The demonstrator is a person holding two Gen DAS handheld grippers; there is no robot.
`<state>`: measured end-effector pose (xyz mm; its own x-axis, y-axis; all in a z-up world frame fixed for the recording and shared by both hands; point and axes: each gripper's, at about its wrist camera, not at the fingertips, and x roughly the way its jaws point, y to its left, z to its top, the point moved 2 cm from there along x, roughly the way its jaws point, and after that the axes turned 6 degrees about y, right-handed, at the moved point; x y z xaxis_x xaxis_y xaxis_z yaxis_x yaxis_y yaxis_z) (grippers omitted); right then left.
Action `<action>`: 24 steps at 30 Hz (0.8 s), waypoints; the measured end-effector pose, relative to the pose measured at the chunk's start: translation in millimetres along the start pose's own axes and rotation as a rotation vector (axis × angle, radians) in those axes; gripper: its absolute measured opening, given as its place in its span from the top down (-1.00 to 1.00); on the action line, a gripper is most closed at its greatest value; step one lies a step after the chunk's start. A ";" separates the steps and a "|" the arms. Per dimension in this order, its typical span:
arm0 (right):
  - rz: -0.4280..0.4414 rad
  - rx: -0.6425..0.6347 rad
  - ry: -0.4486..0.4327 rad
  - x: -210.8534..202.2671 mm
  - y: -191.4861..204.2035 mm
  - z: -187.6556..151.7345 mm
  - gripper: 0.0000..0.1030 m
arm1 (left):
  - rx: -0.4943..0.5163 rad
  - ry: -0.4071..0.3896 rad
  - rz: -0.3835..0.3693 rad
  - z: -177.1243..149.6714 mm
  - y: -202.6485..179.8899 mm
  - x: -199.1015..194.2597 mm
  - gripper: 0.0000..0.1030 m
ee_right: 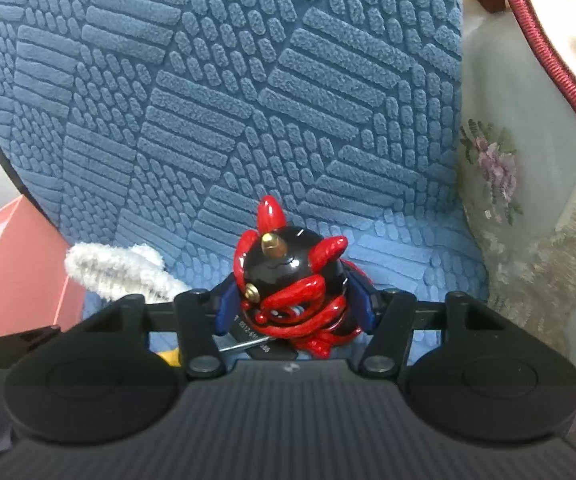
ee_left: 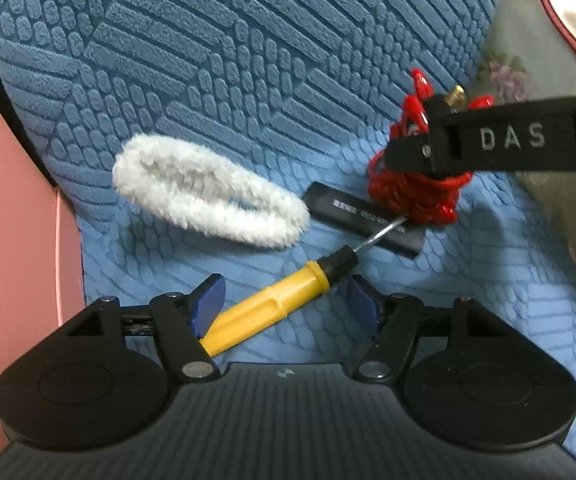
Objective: Organize rigid objects
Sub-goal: 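Grasp the red lion figurine with the right tool while the left tool grasps the yellow screwdriver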
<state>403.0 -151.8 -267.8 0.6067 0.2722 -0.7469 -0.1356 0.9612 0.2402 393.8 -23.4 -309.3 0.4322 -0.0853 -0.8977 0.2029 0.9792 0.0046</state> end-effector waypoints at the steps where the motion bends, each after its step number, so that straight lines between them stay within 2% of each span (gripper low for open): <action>1: -0.006 -0.001 0.000 -1.7 -0.9 0.7 -0.15 | 0.001 0.004 -0.001 -1.5 0.3 -1.1 -0.40; 3: -0.012 0.005 0.001 -3.4 -2.9 2.7 -0.15 | -0.004 0.016 -0.015 -6.0 0.3 -3.0 -0.37; 5: -0.020 0.007 -0.010 -7.2 -4.9 3.9 -0.15 | 0.007 0.011 -0.022 -10.5 -0.7 -6.6 -0.25; 7: -0.034 0.011 -0.020 -10.7 -7.8 5.5 -0.15 | 0.031 0.000 -0.014 -15.0 -3.6 -10.2 0.04; 8: -0.039 0.017 -0.020 -11.9 -9.4 6.1 -0.15 | 0.036 -0.004 -0.016 -17.5 -4.6 -12.1 0.08; 13: -0.051 0.027 -0.001 -16.3 -15.9 2.1 -0.15 | 0.006 -0.020 -0.047 -26.4 -6.4 -20.7 0.52; 19: -0.073 -0.014 -0.004 -29.5 -9.1 -11.2 -0.15 | -0.081 -0.044 -0.099 -39.2 -5.2 -36.6 0.56; 24: -0.060 -0.023 0.015 -45.2 -3.1 -28.8 -0.15 | -0.142 -0.053 -0.095 -51.9 -6.0 -46.8 0.56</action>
<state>353.4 -165.7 -252.7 0.6026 0.2144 -0.7687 -0.1170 0.9766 0.1806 326.8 -15.7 -290.2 0.4636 -0.1842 -0.8667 0.1200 0.9822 -0.1446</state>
